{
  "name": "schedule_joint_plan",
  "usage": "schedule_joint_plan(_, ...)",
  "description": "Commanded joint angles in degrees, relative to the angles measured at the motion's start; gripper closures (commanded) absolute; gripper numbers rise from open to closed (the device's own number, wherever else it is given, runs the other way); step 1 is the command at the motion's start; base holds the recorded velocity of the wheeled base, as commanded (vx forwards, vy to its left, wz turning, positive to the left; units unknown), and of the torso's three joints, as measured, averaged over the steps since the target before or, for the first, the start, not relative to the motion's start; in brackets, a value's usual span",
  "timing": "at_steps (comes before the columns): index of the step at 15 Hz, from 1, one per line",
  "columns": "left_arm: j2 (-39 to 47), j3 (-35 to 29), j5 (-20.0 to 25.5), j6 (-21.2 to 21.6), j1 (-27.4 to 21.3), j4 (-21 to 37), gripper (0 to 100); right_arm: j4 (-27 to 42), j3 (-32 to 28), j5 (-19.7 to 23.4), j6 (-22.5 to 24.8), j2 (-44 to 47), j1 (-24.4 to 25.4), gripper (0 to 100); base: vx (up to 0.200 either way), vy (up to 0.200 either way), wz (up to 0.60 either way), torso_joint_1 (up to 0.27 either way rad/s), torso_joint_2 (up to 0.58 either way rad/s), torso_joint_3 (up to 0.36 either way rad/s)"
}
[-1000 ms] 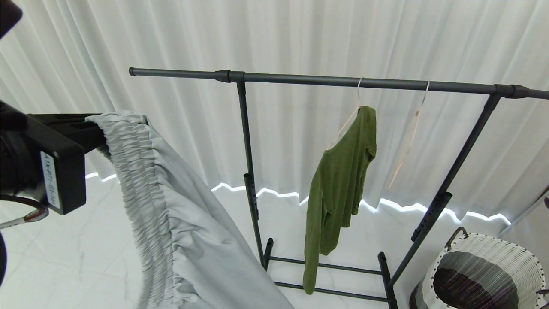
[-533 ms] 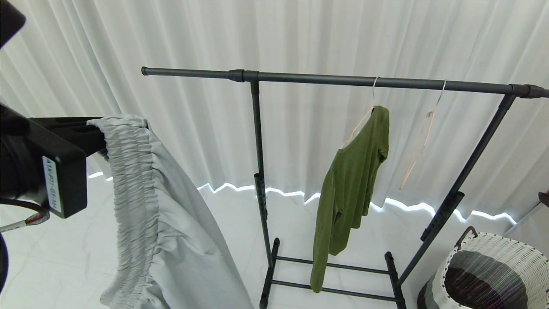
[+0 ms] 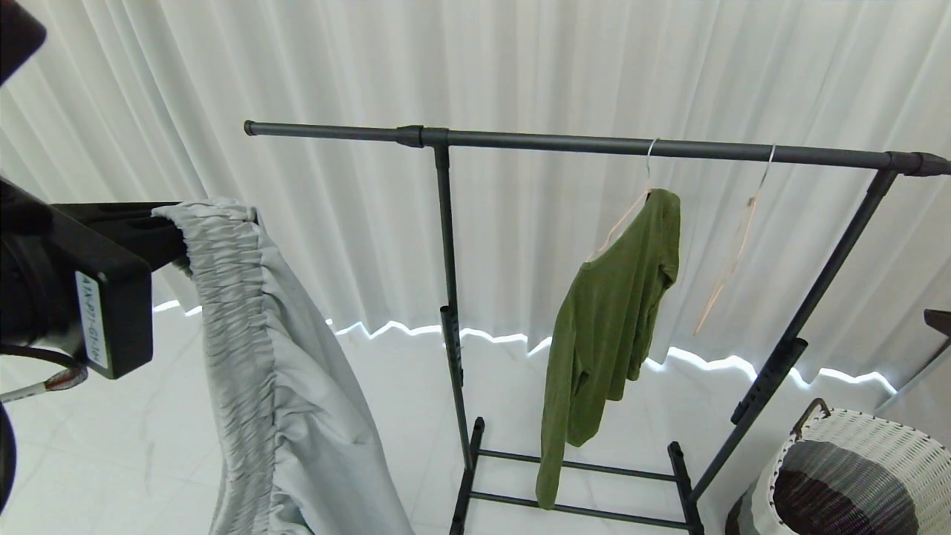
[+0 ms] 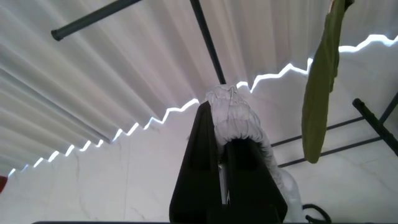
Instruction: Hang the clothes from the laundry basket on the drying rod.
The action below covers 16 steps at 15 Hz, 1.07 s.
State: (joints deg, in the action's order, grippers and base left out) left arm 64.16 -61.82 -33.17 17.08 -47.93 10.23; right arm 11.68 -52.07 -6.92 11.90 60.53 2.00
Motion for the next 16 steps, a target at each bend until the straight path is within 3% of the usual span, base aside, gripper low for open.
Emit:
schedule_joint_plan(1,0.4,0.0,-0.1,0.0,-0.1,0.1,100,-0.1,0.1,-0.2,0.1,0.9,0.0,0,0.200,0.000,0.00,-0.002,0.00,0.007)
schedule_joint_plan(9,0.4,0.0,0.0,0.1,-0.1,0.1,100,-3.7,3.5,-0.5,-0.6,6.7,0.4,0,0.200,0.000,0.00,0.007,0.01,-0.002)
schedule_joint_plan(13,0.3,0.1,0.1,0.1,-0.4,0.1,100,-7.9,3.4,-0.8,-8.5,14.5,4.5,0,0.000,0.000,0.00,0.000,0.00,0.000)
schedule_joint_plan(16,-0.1,0.3,0.1,0.1,-0.4,0.1,100,-13.4,3.2,-3.6,-10.6,22.2,5.7,0,0.000,0.000,0.00,0.000,0.00,0.000)
